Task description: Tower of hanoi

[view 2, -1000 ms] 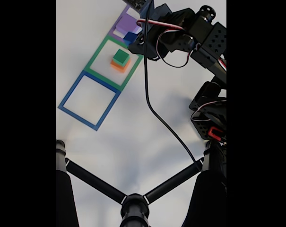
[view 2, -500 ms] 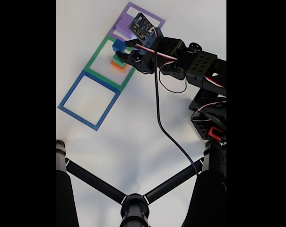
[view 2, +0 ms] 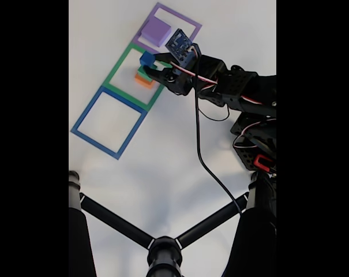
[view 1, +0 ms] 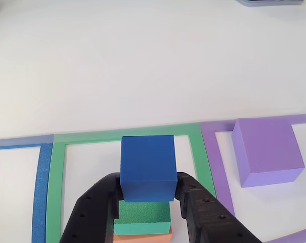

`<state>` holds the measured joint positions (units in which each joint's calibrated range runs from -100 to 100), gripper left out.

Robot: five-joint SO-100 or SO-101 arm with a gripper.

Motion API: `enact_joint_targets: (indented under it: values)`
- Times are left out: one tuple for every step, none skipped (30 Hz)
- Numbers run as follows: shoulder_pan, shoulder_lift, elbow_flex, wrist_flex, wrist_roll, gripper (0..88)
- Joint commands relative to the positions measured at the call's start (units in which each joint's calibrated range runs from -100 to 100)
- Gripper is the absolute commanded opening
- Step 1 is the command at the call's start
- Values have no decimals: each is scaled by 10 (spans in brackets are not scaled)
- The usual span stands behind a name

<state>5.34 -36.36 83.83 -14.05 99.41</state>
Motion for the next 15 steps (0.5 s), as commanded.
enact_joint_targets:
  values:
    - [6,7,8,-42,6,35]
    - [4,9,10,-44,6,35]
    - [2,13,11,-52,6,36]
    - [1,19,12,-61,6,36]
    - [1,27,12,-70,6,36]
    - [1,33,12,-78,6,36]
    - [1,40,12,-87,6,36]
    - [0,46,12,-92,6,36]
    - [0,53,9,-97,6,36]
    - [-1,61,7,-104,6,36]
    - [-1,68,6,-112,6,36]
    - [-1,76,6,-121,6,36]
    - [-1,83,5,-127,6,36]
    - [-1,90,4,-131,6,37]
    - [-1,94,4,-134,6,37]
